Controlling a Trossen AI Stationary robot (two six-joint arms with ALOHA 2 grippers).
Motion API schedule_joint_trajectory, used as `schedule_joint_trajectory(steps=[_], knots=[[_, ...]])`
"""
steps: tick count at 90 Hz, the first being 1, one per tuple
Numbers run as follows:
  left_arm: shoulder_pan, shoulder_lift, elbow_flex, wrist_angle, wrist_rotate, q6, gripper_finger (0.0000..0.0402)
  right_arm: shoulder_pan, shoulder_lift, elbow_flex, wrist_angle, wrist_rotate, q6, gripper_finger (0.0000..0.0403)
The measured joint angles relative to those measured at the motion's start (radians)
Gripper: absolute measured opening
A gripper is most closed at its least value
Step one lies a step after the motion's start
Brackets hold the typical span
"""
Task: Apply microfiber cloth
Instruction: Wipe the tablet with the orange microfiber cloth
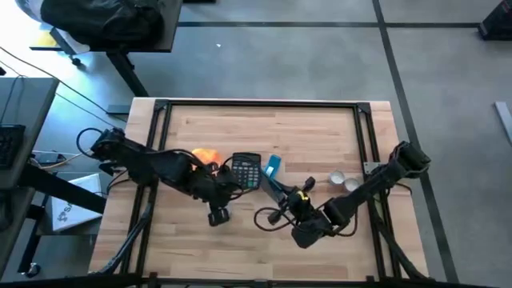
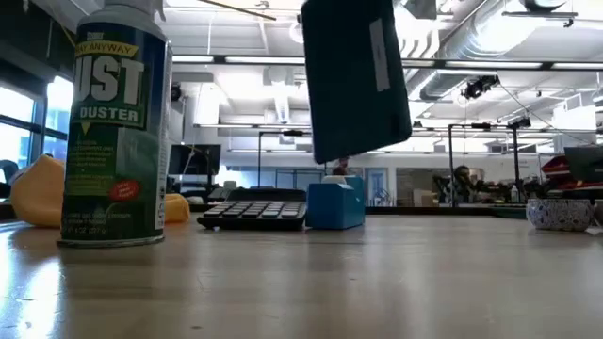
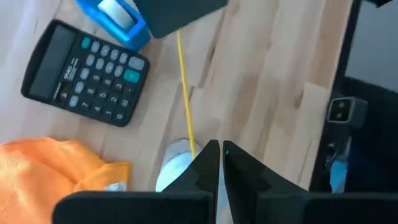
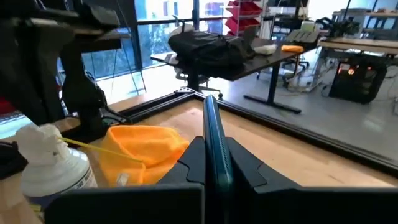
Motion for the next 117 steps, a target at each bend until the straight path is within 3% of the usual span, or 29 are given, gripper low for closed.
schedule_joint_trajectory(steps=[17, 48, 95, 117], knots=[[-0.004, 0.013, 0.000, -0.102, -0.046, -0.052, 0.0000, -0.012, 0.000, 0.000, 0.001, -0.013, -0.006, 0.0000], [-0.009, 0.016, -0.001, -0.085, -0.076, 0.023, 0.0000, -0.019, 0.000, -0.001, 0.001, -0.041, -0.008, 0.0000], [-0.016, 0.016, -0.012, -0.047, -0.042, 0.101, 0.0000, -0.033, 0.000, -0.001, 0.002, -0.030, -0.008, 0.0000], [-0.018, 0.013, -0.040, -0.017, -0.044, 0.309, 0.0000, -0.032, 0.000, -0.002, 0.001, -0.033, -0.009, 0.0000]])
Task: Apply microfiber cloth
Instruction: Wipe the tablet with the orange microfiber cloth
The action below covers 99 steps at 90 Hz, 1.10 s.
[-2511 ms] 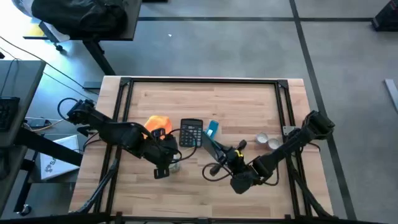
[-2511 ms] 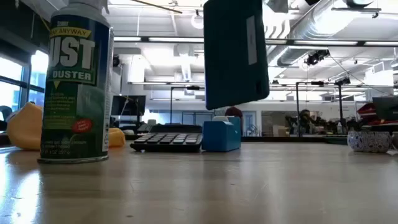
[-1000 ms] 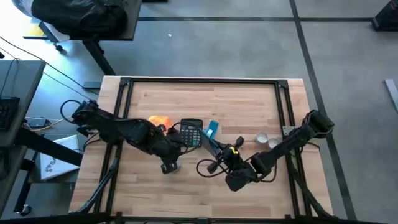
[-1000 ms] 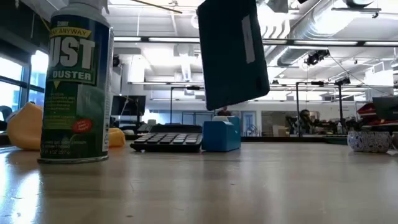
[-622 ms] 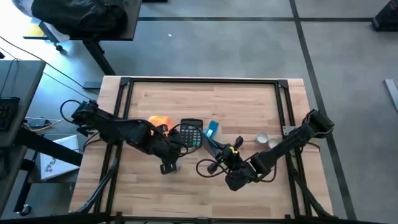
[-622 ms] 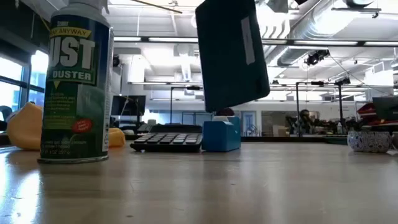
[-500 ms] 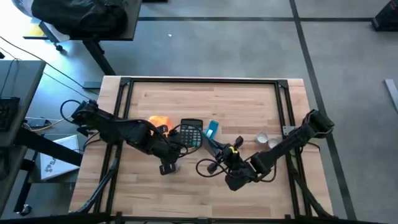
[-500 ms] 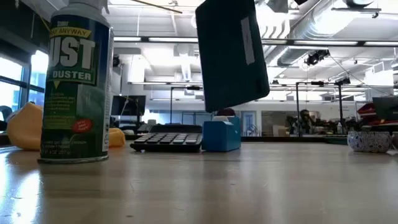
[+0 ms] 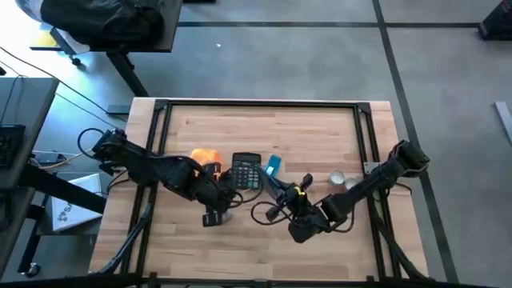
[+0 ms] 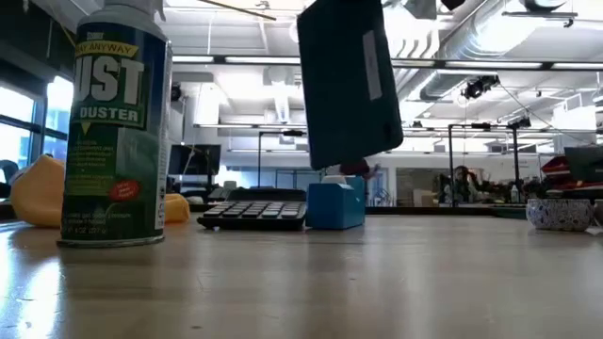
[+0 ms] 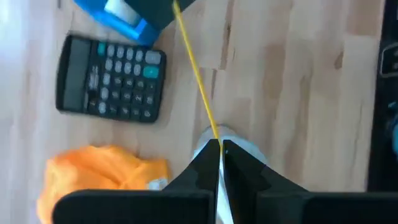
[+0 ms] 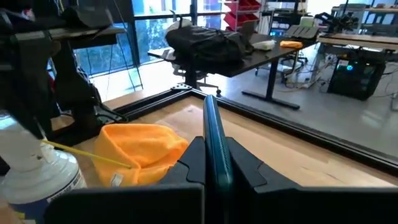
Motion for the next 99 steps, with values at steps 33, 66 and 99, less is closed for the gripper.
schedule_joint_trajectory(steps=[33, 66, 99], knots=[[0.067, -0.111, -0.004, 0.193, 0.253, 0.447, 0.0000, 0.012, 0.000, 0.000, 0.001, -0.004, -0.022, 0.0000], [0.246, -0.164, -0.157, 0.402, 0.668, 0.679, 0.0000, 0.004, -0.007, 0.000, 0.019, -0.004, -0.044, 0.0000], [0.275, -0.165, -0.317, 0.491, 0.941, 0.915, 0.0000, -0.046, -0.018, 0.000, 0.120, -0.085, -0.149, 0.0000]])
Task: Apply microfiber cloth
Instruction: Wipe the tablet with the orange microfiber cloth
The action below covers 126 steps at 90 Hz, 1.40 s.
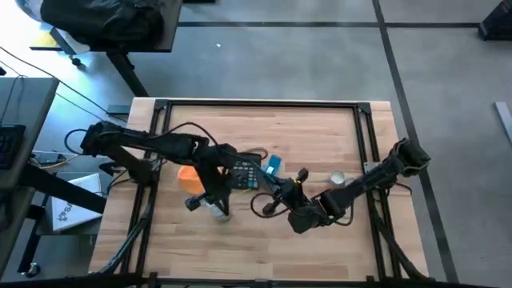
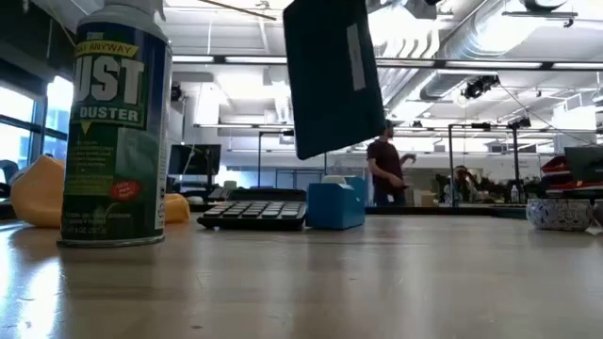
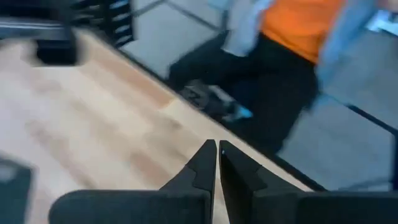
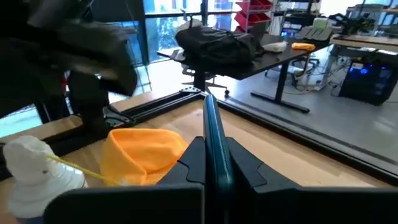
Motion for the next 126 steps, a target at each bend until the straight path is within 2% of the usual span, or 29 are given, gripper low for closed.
schedule_joint_trajectory(steps=[9, 19, 25, 39, 54, 66, 82, 98, 126], knots=[[0.033, -0.010, 0.000, -0.009, 0.040, 0.100, 0.0000, -0.006, 0.000, 0.000, 0.000, -0.001, 0.001, 0.0000], [0.103, -0.013, 0.002, -0.040, 0.194, 0.211, 0.0000, -0.007, 0.000, 0.000, 0.000, 0.003, 0.002, 0.0000], [0.150, -0.013, 0.001, -0.063, 0.248, 0.258, 0.0000, -0.007, 0.000, 0.000, 0.000, 0.004, 0.002, 0.0000], [0.212, -0.006, -0.084, 0.058, 0.332, 0.287, 0.0000, -0.014, 0.000, 0.000, 0.000, 0.002, -0.006, 0.0000], [0.225, -0.005, -0.211, 0.236, 0.343, 0.264, 0.0000, -0.051, 0.000, 0.000, 0.007, 0.000, -0.006, 0.0000], [0.225, -0.006, -0.260, 0.303, 0.337, 0.240, 0.0000, -0.080, 0.000, 0.000, 0.017, -0.029, -0.008, 0.0000], [0.232, -0.006, -0.293, 0.296, 0.348, 0.286, 0.0000, -0.105, 0.000, 0.000, 0.016, -0.075, -0.008, 0.0000], [0.253, -0.006, -0.294, 0.261, 0.444, 0.348, 0.0000, -0.107, 0.000, 0.000, 0.017, -0.067, -0.009, 0.0000], [0.249, -0.003, -0.294, 0.233, 0.413, 0.393, 0.0000, -0.107, 0.000, 0.000, 0.024, -0.037, -0.009, 0.0000]])
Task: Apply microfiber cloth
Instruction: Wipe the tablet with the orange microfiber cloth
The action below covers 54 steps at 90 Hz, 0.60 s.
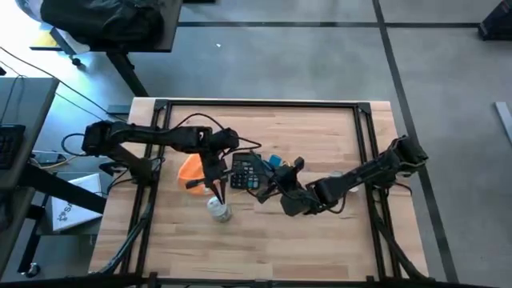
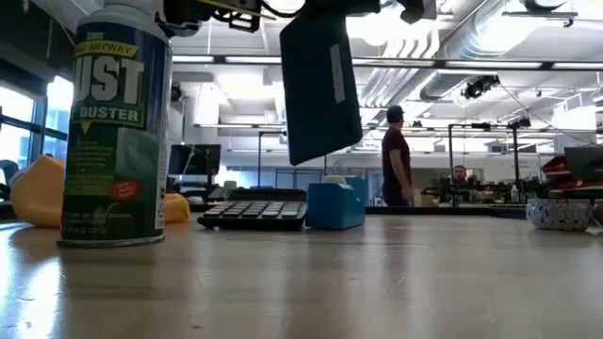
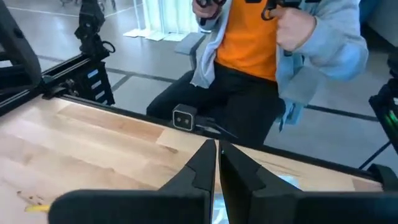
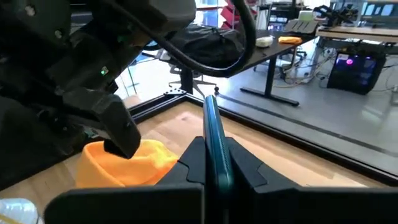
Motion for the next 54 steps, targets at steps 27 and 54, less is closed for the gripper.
schedule_joint_trajectory(steps=[27, 54], knots=[[0.000, 0.007, 0.001, 0.005, -0.009, 0.024, 0.0000, 0.000, 0.000, 0.000, 0.000, -0.005, 0.003, 0.0000], [0.000, 0.040, 0.002, 0.001, 0.010, 0.024, 0.0000, 0.000, 0.000, 0.000, 0.006, 0.007, 0.001, 0.0000]])
